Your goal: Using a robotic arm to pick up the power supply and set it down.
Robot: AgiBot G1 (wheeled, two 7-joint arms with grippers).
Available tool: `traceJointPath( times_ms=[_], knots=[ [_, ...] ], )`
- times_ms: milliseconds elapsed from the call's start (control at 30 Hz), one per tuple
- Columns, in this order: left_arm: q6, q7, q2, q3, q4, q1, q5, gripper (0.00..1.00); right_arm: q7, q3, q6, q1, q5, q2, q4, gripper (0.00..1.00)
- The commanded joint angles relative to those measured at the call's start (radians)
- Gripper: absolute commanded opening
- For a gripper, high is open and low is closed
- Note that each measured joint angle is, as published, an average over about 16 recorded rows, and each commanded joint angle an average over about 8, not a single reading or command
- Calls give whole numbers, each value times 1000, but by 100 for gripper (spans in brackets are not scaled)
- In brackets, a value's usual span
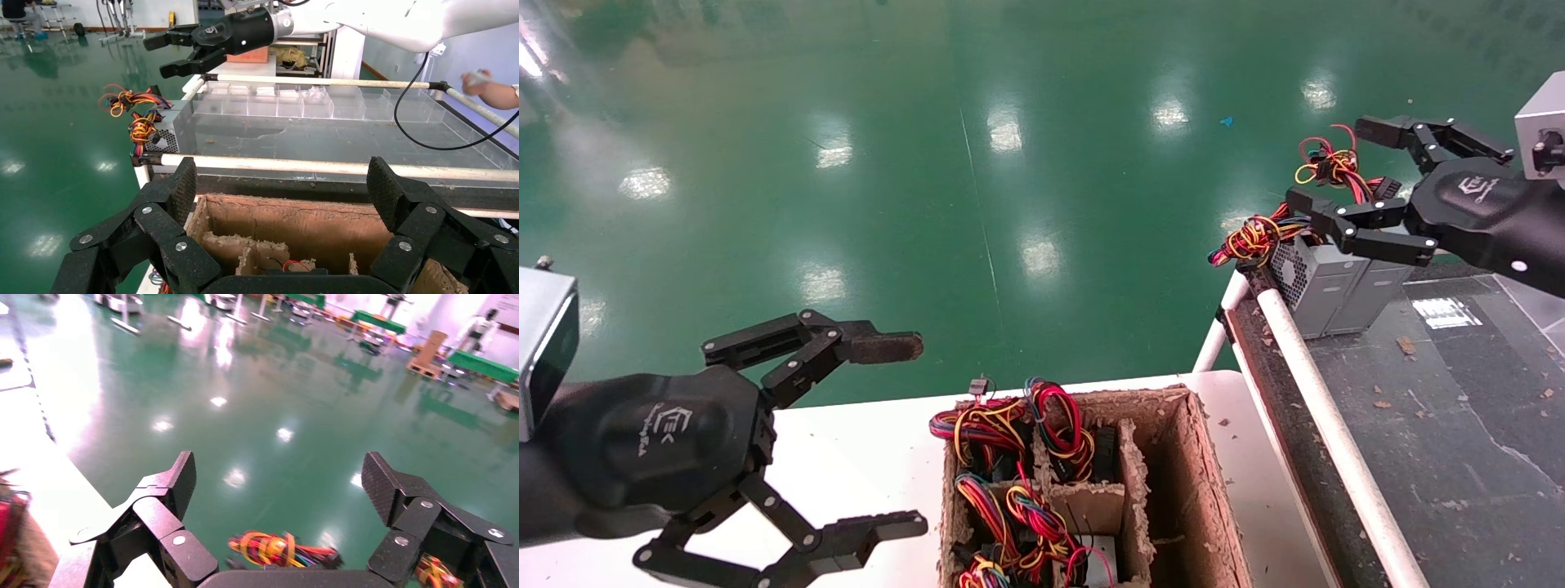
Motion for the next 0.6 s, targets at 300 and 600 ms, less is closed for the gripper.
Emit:
traceJointPath(
  times_ms=[300, 600],
  knots=[
    [0, 0, 0, 1, 0, 0, 0, 100, 68, -12, -67, -58, 66, 25, 118, 100],
    [0, 1, 0, 1, 0, 0, -1, 100, 137, -24, -133, -115, 132, 50, 236, 100]
  ],
)
